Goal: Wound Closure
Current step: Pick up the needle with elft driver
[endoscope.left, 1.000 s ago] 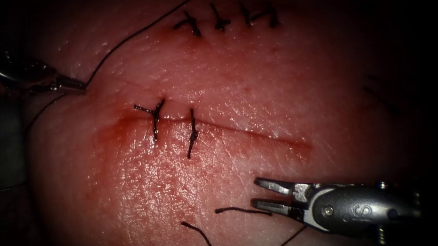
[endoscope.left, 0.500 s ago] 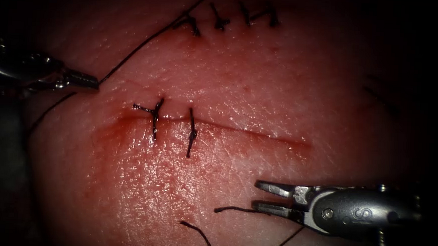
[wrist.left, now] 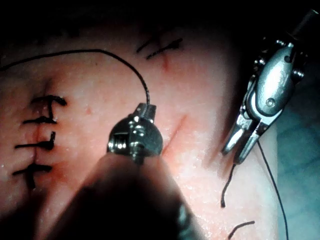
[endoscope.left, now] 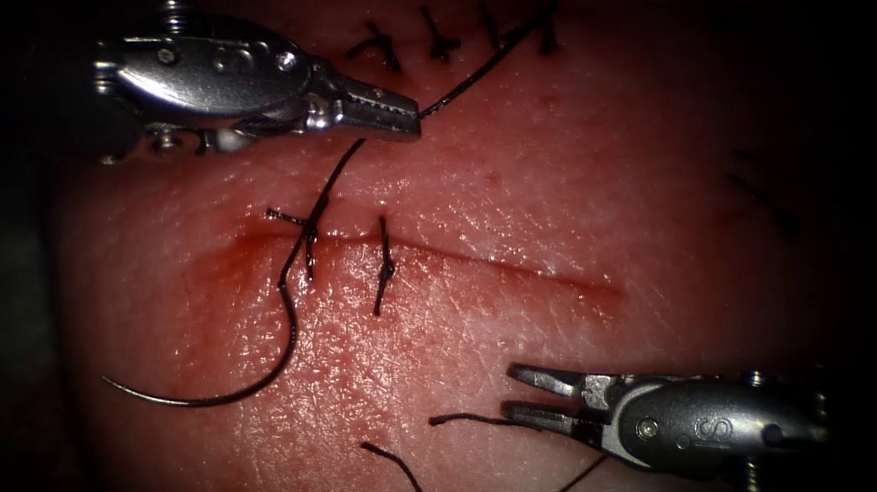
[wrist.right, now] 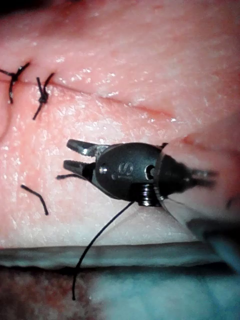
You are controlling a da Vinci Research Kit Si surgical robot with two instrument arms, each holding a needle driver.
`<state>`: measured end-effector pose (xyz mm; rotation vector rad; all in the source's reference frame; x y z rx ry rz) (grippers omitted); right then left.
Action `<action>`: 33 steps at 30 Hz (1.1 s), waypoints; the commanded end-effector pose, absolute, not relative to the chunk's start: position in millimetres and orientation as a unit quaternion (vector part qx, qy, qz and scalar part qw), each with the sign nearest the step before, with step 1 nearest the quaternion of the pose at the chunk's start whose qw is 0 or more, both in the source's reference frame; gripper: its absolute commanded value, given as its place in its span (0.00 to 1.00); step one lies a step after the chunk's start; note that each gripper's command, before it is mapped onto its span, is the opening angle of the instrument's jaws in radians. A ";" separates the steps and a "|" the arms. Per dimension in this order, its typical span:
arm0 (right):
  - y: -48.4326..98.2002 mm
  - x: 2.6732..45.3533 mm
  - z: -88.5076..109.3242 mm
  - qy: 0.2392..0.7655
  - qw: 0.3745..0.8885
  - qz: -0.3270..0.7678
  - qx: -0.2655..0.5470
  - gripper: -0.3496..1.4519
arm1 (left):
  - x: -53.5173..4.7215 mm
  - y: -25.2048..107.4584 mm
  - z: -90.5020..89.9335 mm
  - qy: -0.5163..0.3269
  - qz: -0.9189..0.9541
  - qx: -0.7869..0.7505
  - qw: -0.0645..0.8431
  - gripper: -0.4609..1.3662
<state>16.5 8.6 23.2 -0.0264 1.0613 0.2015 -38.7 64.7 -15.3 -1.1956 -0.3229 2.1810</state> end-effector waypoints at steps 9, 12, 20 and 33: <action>8.1 16.5 23.1 0.503 0.859 0.093 -0.012 0.08 | -41.3 67.8 -11.4 -0.104 0.827 -0.475 0.282 0.06; 8.1 16.5 23.1 0.503 0.859 0.093 -0.012 0.08 | -41.3 67.9 -9.4 -0.108 0.822 -0.473 0.298 0.50; 8.1 16.7 23.1 0.501 0.860 0.094 -0.012 0.08 | -40.0 67.8 -3.3 -0.086 0.836 -0.472 0.267 0.99; 8.0 17.3 23.0 0.498 0.862 0.094 -0.010 0.08 | -34.2 66.2 2.1 -0.052 0.858 -0.450 0.241 0.99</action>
